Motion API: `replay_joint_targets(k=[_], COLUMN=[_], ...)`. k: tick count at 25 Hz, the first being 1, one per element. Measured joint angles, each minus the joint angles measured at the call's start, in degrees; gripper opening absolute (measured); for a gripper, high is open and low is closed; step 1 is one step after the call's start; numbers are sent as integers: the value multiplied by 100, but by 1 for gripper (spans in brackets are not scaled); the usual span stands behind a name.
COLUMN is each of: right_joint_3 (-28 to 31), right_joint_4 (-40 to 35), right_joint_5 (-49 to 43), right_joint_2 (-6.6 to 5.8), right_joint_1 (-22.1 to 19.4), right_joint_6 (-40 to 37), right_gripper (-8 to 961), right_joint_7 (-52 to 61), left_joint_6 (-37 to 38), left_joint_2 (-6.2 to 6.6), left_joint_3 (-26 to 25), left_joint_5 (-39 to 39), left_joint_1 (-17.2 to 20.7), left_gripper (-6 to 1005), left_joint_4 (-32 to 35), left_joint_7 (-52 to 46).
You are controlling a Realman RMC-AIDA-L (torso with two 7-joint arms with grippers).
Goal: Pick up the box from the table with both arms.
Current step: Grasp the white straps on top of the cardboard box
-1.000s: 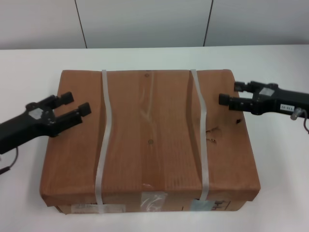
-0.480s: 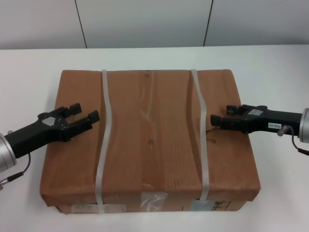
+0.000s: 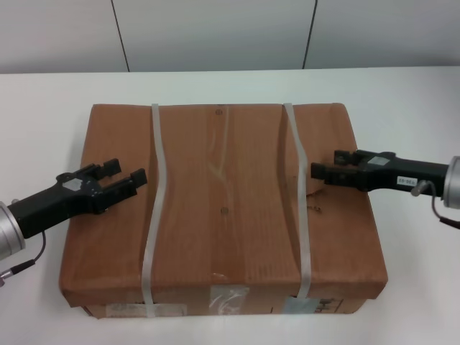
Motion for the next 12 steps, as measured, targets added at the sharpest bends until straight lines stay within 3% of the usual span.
replay_joint_targets(k=[8, 12], right_joint_3=[-131, -283], right_joint_4=[77, 216], right_joint_5=[-21, -23], right_joint_2=[200, 240], right_joint_1=[116, 232], right_joint_6=[156, 313], right_gripper=[860, 859], right_joint_7=[72, 165], left_joint_6=[-100, -237], left_joint_2=[3, 4], left_joint_3=[0, 0], left_joint_5=[173, 356], left_joint_1=[-77, -150], left_gripper=[670, 666], left_joint_4=[9, 50], left_joint_7=[-193, -348])
